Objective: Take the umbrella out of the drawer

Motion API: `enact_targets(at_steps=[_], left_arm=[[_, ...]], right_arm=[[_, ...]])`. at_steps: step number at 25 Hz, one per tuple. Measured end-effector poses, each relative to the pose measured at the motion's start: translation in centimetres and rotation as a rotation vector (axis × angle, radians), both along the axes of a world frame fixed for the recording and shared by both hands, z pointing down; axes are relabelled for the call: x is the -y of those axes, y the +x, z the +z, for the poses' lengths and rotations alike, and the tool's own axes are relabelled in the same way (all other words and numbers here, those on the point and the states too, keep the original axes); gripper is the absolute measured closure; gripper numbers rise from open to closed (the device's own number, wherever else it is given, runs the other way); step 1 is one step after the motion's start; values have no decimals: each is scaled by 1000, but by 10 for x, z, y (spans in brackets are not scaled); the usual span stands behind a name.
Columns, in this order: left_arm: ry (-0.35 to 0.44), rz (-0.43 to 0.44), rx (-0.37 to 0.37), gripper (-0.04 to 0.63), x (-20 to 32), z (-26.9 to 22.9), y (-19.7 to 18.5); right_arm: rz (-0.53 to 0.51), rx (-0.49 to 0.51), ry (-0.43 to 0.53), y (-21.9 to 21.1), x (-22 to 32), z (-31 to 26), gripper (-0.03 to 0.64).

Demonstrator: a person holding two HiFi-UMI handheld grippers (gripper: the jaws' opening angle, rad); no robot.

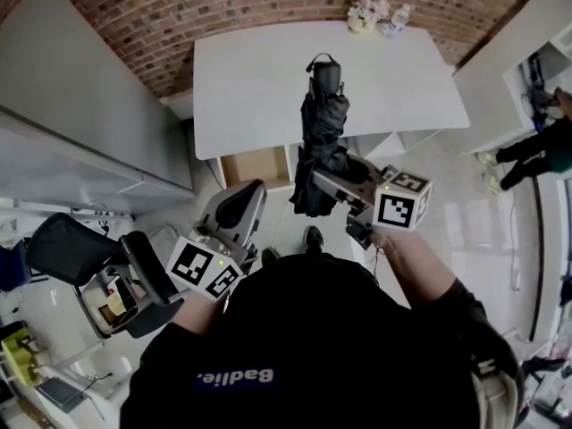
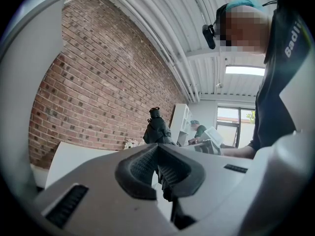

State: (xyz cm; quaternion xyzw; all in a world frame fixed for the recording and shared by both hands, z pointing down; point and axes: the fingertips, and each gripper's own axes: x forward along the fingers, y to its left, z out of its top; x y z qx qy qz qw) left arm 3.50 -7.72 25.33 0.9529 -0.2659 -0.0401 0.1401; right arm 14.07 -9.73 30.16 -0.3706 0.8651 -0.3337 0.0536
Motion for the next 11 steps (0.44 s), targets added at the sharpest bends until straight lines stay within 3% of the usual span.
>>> enact_targets(at_steps=[11], left_arm=[[-1, -5, 0, 597, 2, 2, 1]], right_arm=[[4, 5, -3, 0, 1, 2, 364]])
